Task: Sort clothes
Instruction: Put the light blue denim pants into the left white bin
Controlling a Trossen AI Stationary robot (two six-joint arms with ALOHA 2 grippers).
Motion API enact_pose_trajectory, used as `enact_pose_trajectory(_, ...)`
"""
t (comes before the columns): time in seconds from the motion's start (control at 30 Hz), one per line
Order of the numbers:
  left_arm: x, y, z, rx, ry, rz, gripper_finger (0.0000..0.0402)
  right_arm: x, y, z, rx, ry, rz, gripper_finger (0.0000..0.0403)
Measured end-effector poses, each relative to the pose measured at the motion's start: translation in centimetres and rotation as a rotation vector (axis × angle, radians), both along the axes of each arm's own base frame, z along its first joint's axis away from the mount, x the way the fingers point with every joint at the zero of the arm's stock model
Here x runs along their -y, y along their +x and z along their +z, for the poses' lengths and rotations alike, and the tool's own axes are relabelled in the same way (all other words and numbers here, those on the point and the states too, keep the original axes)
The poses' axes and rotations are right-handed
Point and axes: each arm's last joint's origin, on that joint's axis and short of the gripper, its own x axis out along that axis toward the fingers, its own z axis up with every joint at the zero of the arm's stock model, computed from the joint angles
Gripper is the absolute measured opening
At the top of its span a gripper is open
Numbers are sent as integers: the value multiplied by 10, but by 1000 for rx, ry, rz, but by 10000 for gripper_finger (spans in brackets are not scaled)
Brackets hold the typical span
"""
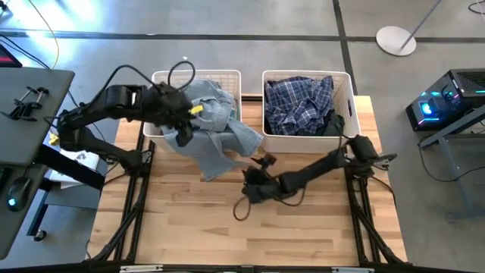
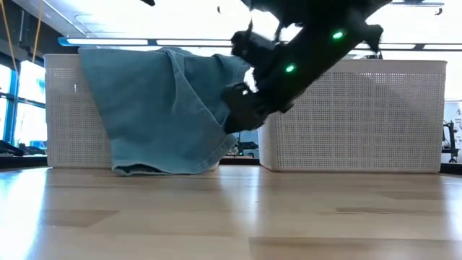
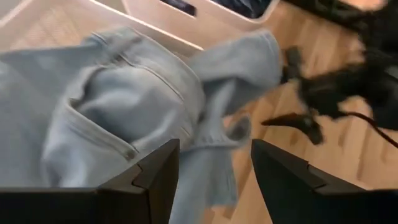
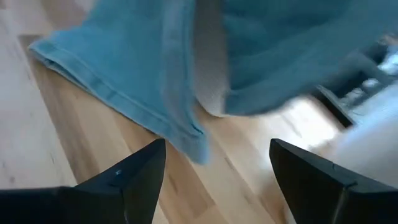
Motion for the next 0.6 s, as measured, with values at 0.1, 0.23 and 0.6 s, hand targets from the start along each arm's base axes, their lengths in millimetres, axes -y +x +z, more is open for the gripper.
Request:
enact_pose_trajectory(0.1, 7, 0, -4, -25, 4, -28, 185, 13, 15, -5, -4, 27, 75, 277)
enact_pose_trajectory(0.23, 11, 1, -4, -33, 36, -27, 180, 23, 27, -4, 13, 13, 152, 277)
enact_pose_trajectory(0.6, 14, 1, -4, -33, 40, -38, 174, 44, 26, -12, 62, 259, 50, 240)
